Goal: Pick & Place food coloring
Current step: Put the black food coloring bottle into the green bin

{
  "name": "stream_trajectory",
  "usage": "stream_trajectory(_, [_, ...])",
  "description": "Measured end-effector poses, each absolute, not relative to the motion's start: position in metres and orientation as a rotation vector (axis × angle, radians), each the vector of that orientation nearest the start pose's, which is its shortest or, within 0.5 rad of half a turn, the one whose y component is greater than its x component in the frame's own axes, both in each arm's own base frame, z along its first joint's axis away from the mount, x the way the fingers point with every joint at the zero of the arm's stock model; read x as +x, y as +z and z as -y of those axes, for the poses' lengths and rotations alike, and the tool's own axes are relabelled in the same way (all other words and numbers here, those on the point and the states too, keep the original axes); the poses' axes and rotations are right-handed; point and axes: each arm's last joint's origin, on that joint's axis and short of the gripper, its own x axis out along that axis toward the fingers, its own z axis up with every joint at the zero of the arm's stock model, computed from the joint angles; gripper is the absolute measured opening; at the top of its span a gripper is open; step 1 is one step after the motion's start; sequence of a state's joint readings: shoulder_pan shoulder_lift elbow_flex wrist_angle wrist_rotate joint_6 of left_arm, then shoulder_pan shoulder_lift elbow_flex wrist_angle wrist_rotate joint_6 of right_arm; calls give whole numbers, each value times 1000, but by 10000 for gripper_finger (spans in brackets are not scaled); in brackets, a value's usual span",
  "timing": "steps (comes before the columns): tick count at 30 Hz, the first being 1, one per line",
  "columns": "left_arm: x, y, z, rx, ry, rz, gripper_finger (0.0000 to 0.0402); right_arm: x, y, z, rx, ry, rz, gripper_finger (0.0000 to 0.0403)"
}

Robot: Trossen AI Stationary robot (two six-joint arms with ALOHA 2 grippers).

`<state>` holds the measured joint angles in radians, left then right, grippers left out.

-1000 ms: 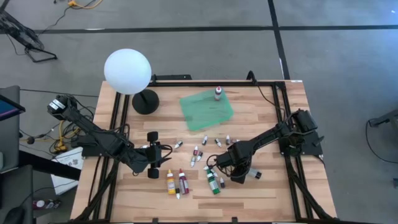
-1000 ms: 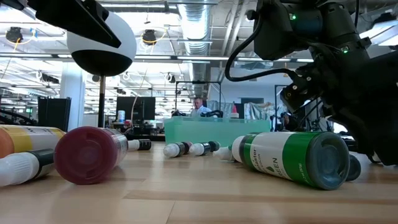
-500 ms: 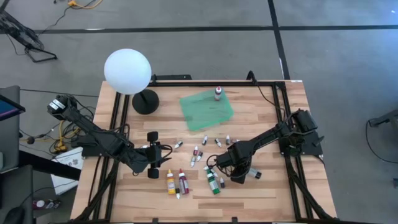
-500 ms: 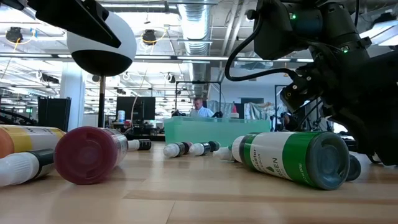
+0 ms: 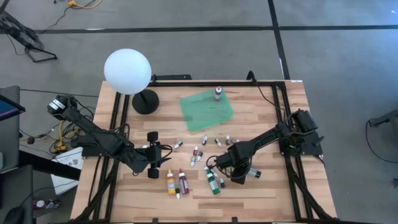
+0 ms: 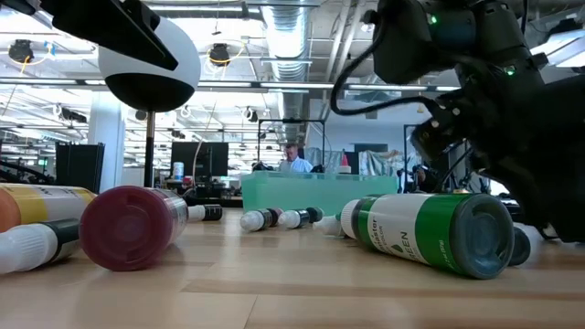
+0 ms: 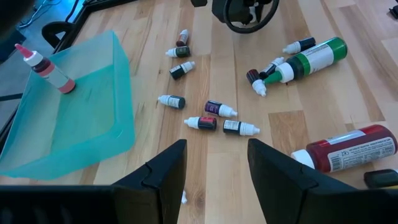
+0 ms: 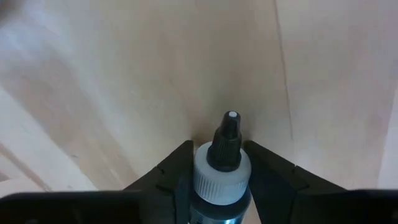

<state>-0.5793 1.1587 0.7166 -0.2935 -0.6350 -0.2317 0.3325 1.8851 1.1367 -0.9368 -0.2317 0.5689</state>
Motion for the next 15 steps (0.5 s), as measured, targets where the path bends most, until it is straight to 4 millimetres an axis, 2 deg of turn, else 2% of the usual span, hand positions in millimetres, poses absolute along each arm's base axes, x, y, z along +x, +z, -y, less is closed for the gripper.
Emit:
stream_trajectory(8, [201,234,111,195,122,-591,165,308,154,-112,243,0,-1669,123])
stream_trajectory(15, [201,234,111,195,122,-591,165,328,180,-112,119,57,-1544,123])
